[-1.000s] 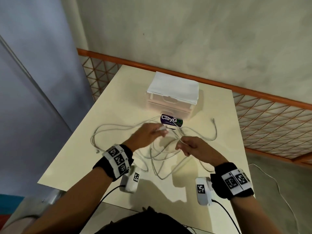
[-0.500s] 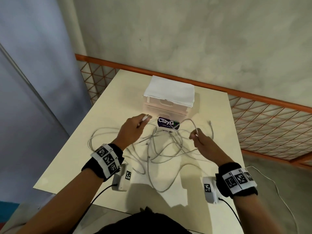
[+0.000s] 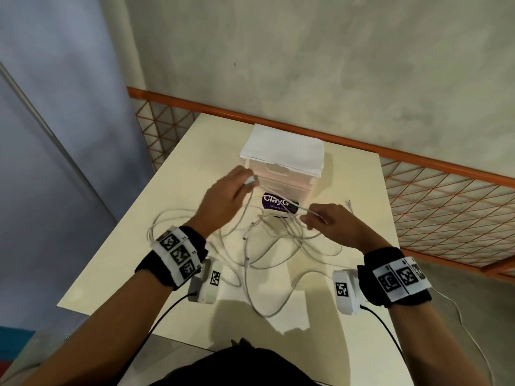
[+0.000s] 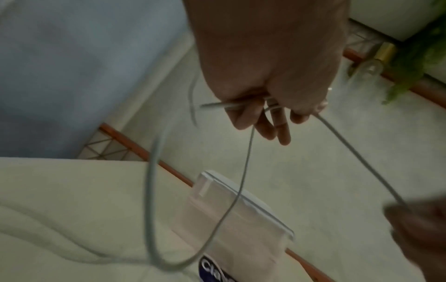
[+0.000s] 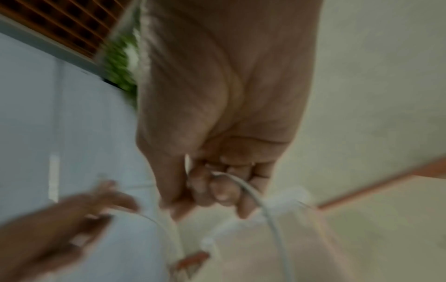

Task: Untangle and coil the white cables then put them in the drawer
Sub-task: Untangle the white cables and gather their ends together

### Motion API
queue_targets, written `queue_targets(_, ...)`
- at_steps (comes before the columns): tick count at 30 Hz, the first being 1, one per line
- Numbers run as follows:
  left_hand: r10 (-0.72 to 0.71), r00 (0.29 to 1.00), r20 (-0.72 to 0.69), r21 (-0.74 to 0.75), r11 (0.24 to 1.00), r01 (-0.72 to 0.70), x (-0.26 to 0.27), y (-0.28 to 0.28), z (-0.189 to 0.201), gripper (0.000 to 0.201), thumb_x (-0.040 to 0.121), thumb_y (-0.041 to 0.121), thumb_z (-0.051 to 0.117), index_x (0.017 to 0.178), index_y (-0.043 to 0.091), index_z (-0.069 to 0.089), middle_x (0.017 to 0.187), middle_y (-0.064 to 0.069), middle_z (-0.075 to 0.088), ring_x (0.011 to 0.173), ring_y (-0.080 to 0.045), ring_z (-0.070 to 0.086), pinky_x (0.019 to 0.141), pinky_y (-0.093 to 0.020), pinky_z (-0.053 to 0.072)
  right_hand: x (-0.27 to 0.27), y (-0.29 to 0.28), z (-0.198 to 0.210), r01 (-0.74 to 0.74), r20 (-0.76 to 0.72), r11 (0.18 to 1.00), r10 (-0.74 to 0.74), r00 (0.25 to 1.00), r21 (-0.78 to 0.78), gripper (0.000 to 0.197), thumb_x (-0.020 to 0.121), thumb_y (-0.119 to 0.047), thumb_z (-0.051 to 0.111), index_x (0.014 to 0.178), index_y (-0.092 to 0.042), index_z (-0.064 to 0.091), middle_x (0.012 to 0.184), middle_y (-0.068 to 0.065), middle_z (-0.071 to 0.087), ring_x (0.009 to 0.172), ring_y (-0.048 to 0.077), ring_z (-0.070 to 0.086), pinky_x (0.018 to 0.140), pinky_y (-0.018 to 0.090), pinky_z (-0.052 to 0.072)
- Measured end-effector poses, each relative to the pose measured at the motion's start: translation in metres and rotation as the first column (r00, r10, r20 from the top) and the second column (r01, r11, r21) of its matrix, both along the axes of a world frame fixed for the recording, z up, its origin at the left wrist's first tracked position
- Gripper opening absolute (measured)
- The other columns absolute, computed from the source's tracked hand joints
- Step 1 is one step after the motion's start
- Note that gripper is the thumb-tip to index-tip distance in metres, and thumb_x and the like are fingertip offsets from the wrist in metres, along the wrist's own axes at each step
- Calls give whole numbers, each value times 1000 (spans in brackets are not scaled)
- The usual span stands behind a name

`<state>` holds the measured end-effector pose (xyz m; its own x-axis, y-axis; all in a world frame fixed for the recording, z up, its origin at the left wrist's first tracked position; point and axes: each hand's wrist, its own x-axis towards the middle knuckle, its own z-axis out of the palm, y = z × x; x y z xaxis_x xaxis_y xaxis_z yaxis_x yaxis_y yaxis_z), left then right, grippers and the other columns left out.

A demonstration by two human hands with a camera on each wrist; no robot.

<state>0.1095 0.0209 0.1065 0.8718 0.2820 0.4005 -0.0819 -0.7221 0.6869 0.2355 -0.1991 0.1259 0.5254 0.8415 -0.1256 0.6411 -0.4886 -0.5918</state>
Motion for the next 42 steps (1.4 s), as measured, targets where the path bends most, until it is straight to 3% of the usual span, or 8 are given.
queue_targets(7,258,963,82,-49,966,-254,-25,36,13,23,97,32,34,82,17,43,78,-7,55,63,-11,46,64,-31,35,27,-38,-70,258,-107,966,-254,961,18,33,100,-17,38,70,-19,51,79,2,60,83,23,58,71,15,39)
queue_targets(12,190,981,-49,60,981,-187,-40,39,-7,20,97,33,36,82,21,42,78,1,47,64,-19,43,62,-36,39,33,-36,-54,494,-242,826,-438,866,271,31,100,-24,33,74,-17,49,73,3,63,68,18,66,56,27,47)
queue_targets(16,28,962,-271,37,999,-18,-51,41,-26,32,93,44,37,78,18,48,69,7,52,60,-10,44,62,-31,37,43,-45,-16,419,-77,758,-443,893,500,25,97,-31,40,77,-21,52,66,1,60,54,2,60,50,13,45)
queue_targets(22,-254,786,-564,-200,965,169,-73,29,-35,27,94,24,55,70,16,63,54,21,59,52,1,50,54,-9,36,42,-87,-26,276,-90,959,-269,959,71,52,58,-78,62,69,-26,62,64,2,58,60,11,48,59,24,39)
queue_targets(26,-374,543,-752,-300,928,223,-88,13,-50,25,91,34,58,81,18,74,54,1,62,53,3,54,61,-6,37,7,-109,-76,187,-253,937,-265,930,-294,30,88,-39,58,67,-19,64,61,-5,55,62,14,51,56,17,41)
queue_targets(31,-485,317,-815,-407,869,282,-102,-13,-68,31,92,42,53,91,19,73,45,12,62,72,-4,60,90,-22,40,-20,-106,-125,35,-247,780,-240,939,-625,26,86,-25,65,63,-22,55,66,-6,58,60,11,57,43,8,37)
queue_targets(36,-491,343,-801,-413,868,277,-108,-30,-68,36,98,40,41,102,21,71,93,-10,76,97,-7,62,82,-13,36,-46,-32,-142,85,-56,905,-119,991,-417,23,85,-26,60,65,-20,51,79,8,66,79,28,62,68,31,45)
queue_targets(42,-524,371,-767,-458,851,257,-119,-31,-59,41,100,40,37,108,15,68,92,-15,75,93,-3,61,87,-13,37,-106,44,-162,-4,-221,972,-49,974,-235,36,84,-40,65,69,-13,46,68,5,52,65,21,48,62,31,35)
